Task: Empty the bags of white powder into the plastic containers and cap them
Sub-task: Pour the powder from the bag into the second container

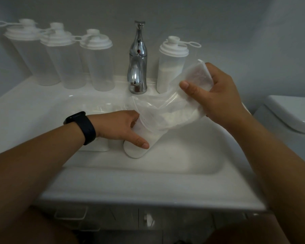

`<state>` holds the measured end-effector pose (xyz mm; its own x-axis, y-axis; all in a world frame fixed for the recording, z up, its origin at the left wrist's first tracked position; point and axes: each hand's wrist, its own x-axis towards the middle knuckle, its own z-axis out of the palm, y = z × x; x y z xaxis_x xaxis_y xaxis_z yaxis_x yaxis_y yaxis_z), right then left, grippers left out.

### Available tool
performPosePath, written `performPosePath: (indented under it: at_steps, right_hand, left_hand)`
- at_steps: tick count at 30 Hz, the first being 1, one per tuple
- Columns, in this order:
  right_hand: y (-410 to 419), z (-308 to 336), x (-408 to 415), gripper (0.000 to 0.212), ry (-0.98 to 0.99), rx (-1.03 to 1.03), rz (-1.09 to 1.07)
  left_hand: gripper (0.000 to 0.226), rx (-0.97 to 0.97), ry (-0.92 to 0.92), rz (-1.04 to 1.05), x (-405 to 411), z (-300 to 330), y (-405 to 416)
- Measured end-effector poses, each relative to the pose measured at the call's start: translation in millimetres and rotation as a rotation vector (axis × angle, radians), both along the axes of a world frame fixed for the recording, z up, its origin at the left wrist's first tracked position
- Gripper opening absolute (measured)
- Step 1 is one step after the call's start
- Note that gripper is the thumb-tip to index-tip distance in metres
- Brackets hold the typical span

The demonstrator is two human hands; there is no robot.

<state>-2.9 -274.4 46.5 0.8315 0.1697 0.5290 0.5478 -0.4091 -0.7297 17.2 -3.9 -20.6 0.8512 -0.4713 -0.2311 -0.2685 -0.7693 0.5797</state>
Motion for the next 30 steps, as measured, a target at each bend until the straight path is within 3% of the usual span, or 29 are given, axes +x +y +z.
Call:
performPosePath:
  at_steps: [6, 9, 12, 16, 25, 30]
  right_hand:
    - [-1.0, -0.6, 0.8, 0.023, -0.005, -0.028, -0.005]
    - [-0.4, 0.5, 0.4, 0.02, -0.012, -0.027, -0.006]
    - [0.6, 0.7, -0.4, 0.02, -0.021, -0.029, -0.007]
    - [-0.2, 1.6, -0.3, 0.021, -0.055, -0.007, -0.027]
    - [0.1, 1.1, 0.1, 0.022, -0.004, -0.053, -0.012]
    - [-0.9, 2.0, 0.1, 0.022, -0.018, -0.05, -0.02]
  left_hand:
    - [0.086, 0.021, -0.001, 0.016, 0.3, 1.4, -1.2]
    - [0.047, 0.029, 0.001, 0.018, 1.4, 2.7, -4.0]
    - [0.042, 0.018, 0.006, 0.025, 1.3, 3.8, -3.7]
    - [0.08, 0.008, -0.025, 0.004, 0.2, 0.7, -0.3]
    - [0.087, 0.029, -0.008, 0.016, -2.4, 2.8, -1.3]
    - [0.102, 0.006, 0.007, 0.007, -2.3, 2.2, 0.1]
